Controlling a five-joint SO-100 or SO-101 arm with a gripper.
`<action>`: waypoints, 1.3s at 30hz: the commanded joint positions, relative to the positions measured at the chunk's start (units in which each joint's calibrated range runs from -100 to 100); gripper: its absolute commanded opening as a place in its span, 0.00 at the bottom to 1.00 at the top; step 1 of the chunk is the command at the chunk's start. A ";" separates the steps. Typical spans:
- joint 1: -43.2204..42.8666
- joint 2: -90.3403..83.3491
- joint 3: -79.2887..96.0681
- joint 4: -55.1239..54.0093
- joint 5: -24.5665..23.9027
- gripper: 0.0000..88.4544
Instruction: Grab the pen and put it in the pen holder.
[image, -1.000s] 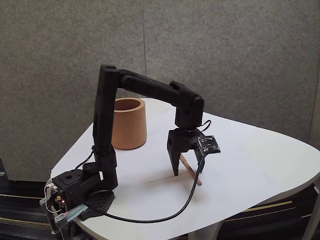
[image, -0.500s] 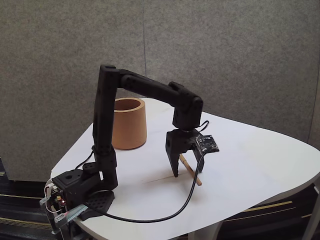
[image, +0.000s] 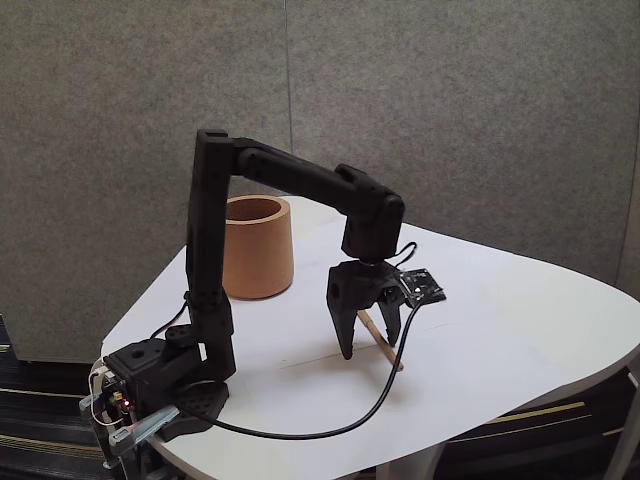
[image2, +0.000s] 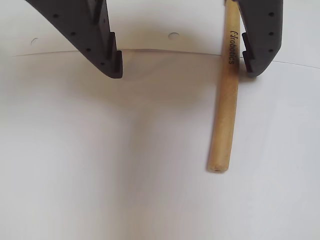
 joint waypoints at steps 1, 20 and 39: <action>-0.25 0.52 1.71 1.61 1.43 0.38; -0.25 -0.13 0.45 0.68 1.17 0.38; -0.03 -3.79 1.71 -8.05 0.91 0.38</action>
